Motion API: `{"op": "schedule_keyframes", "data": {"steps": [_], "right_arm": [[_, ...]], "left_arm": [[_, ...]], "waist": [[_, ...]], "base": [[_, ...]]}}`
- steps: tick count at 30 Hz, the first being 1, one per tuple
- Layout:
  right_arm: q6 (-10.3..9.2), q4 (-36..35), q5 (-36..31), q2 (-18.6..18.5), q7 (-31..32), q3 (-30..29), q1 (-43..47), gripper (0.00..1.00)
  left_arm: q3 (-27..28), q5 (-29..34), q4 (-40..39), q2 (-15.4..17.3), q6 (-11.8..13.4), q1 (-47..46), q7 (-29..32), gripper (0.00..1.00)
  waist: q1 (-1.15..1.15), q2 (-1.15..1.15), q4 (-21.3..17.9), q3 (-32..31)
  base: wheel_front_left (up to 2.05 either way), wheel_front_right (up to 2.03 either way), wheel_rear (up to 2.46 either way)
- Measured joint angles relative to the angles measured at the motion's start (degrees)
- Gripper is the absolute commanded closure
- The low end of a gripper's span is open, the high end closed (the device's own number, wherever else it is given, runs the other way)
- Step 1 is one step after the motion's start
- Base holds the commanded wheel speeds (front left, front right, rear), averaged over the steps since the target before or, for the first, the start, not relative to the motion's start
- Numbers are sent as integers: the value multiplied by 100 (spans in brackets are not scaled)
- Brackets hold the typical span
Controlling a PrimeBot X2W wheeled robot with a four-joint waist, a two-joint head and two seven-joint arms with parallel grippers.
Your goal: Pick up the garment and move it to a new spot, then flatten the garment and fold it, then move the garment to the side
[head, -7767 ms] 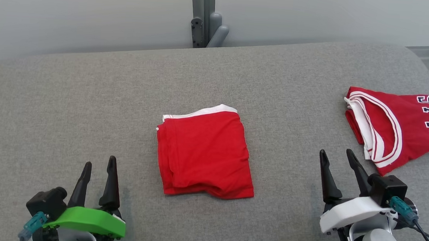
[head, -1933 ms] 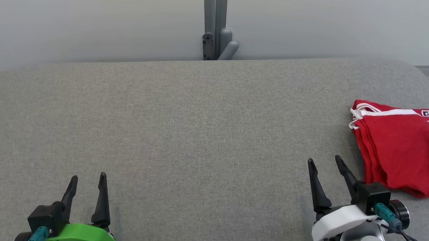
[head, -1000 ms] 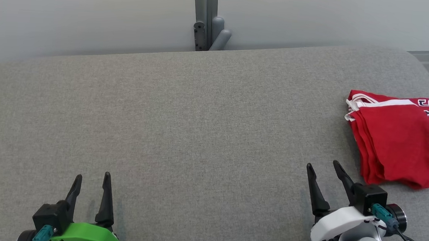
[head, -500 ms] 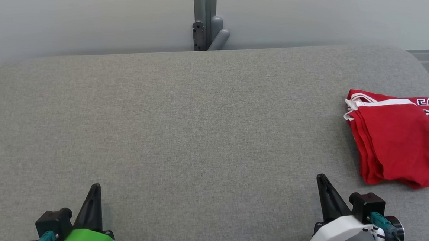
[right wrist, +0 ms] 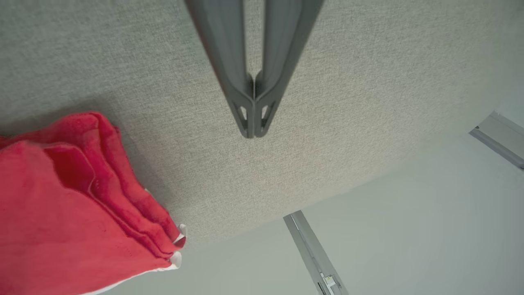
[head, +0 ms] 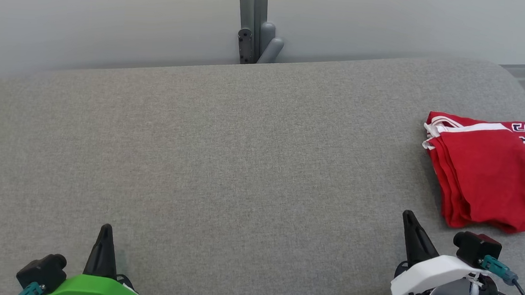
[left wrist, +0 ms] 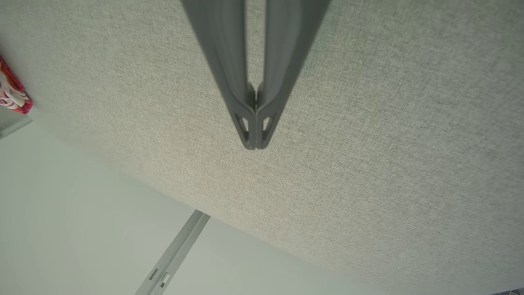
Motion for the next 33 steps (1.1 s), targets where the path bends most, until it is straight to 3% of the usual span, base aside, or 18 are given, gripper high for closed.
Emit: {"op": "schedule_keyframes", "data": {"steps": [33], "right_arm": [[-1, -321, 2741, -2, 690, -355, -2, 100]], "left_arm": [[215, -2486, -300, 3, -78, -142, 667, 100]], "waist": [[0, 0, 78, -73]], "base": [[0, 0, 0]]}}
